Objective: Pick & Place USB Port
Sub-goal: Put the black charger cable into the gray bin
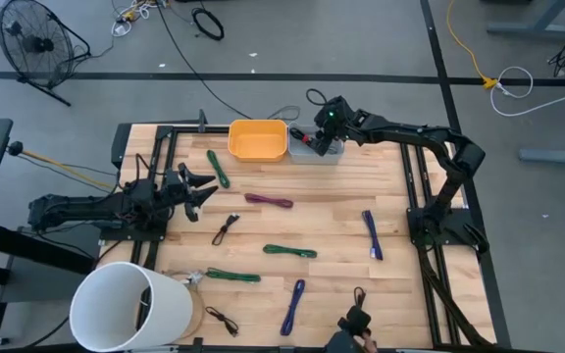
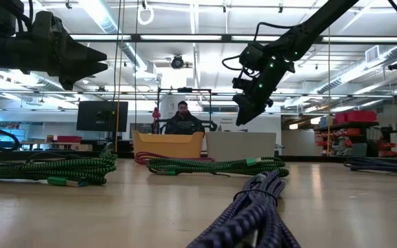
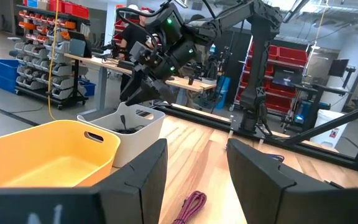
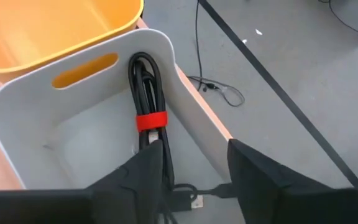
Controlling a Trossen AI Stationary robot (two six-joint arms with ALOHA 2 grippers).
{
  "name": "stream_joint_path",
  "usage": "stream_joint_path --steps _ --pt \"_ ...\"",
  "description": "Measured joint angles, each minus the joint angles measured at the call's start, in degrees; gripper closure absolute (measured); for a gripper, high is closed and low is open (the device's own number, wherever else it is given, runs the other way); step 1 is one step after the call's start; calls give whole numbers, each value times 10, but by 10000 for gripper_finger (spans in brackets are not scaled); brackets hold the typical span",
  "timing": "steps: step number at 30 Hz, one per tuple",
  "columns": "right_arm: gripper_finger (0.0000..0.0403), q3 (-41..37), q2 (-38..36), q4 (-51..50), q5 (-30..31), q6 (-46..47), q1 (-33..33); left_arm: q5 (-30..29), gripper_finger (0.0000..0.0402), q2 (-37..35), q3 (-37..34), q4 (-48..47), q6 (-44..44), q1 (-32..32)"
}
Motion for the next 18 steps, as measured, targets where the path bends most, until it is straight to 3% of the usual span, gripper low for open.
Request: stream_joint_path --steps 5,11,18 --pt "208 17 -14 -25 -13 30 7 0 228 0 0 0 2 0" --pt "207 102 -48 -230 -20 48 33 0 228 0 0 0 2 0" --pt "207 140 -99 -410 -155 145 95 0 228 0 0 0 1 0"
